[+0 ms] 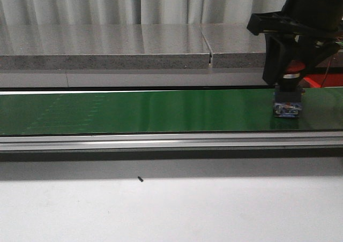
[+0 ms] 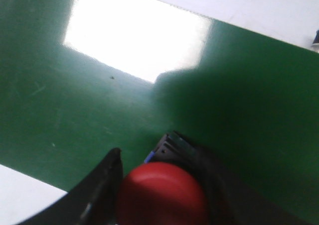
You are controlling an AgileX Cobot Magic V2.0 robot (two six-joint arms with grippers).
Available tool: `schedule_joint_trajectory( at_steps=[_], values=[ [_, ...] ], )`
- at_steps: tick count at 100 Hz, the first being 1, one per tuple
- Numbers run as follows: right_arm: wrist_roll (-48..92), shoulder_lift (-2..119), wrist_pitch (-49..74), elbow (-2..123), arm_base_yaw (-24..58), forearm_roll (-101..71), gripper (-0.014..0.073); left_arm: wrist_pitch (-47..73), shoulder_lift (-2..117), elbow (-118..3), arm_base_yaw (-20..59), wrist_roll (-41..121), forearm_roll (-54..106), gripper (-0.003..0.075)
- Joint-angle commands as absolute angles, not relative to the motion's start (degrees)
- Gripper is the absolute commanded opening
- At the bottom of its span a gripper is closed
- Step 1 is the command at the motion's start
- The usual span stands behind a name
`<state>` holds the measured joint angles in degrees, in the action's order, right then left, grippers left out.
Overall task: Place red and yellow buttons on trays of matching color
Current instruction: 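Move the right gripper back to the belt and grasp the second red button, then carry the second red button into the red tray and open the right gripper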
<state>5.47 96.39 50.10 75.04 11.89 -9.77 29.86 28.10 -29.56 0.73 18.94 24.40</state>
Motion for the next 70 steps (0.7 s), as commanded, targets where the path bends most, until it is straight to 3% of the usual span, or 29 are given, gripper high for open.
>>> schedule_joint_trajectory(
  at_steps=[1,24,70],
  values=[
    [6.1,92.66,47.66,76.55,11.97,-9.82,0.007,26.01,28.23,-31.12,1.22,18.98,25.81,-0.002],
    [6.1,86.16,45.98,76.55,7.84,-7.08,0.0068,26.01,28.23,-31.12,1.22,18.98,25.81,-0.002],
    [6.05,81.92,48.82,79.72,-13.71,-7.08,0.0068,26.01,28.23,-31.12,1.22,18.98,25.81,-0.002]
  ],
)
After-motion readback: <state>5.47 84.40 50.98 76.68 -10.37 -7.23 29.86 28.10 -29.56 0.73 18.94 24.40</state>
